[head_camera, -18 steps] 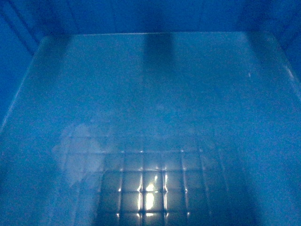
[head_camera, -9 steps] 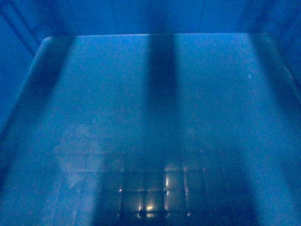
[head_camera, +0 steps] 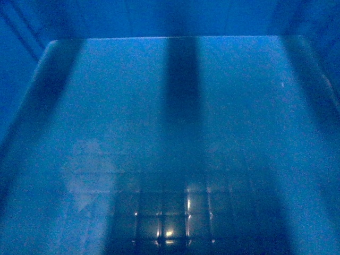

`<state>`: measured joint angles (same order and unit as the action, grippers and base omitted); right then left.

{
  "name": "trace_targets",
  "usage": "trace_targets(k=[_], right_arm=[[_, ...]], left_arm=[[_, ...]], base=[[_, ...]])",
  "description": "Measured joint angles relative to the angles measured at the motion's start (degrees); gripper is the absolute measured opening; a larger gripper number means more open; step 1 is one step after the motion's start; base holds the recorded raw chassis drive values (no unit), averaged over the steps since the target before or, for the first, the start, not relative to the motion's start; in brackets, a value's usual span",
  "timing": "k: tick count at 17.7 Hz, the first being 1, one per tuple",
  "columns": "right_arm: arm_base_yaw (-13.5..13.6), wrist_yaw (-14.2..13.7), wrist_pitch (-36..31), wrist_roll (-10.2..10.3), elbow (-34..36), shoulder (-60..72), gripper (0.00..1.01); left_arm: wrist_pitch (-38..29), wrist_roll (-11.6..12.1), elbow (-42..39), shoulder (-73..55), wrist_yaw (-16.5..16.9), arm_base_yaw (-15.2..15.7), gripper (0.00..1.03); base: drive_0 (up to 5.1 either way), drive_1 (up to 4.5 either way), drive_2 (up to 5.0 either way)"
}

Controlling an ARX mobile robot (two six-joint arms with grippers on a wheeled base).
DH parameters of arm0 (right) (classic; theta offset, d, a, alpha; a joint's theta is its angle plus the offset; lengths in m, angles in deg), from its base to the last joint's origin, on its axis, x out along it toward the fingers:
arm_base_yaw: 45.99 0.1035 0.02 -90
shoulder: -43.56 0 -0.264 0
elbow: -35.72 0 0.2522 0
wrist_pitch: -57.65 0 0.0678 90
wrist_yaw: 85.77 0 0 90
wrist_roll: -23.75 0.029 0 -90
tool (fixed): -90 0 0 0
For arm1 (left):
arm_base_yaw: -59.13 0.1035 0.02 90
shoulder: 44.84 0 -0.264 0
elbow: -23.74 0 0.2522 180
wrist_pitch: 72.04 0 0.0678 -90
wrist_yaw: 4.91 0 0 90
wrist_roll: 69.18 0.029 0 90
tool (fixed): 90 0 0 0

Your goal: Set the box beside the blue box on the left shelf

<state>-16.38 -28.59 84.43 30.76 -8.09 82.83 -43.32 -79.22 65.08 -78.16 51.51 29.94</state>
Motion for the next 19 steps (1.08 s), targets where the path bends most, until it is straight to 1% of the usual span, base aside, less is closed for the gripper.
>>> trace_targets(k=[19], right_arm=[[0.00,0.00,0.02,0.00,0.00,0.00,0.13]], left_arm=[[0.00,0.00,0.00,0.00,-0.02,0.00,0.07]], base=[[0.0,0.00,0.0]])
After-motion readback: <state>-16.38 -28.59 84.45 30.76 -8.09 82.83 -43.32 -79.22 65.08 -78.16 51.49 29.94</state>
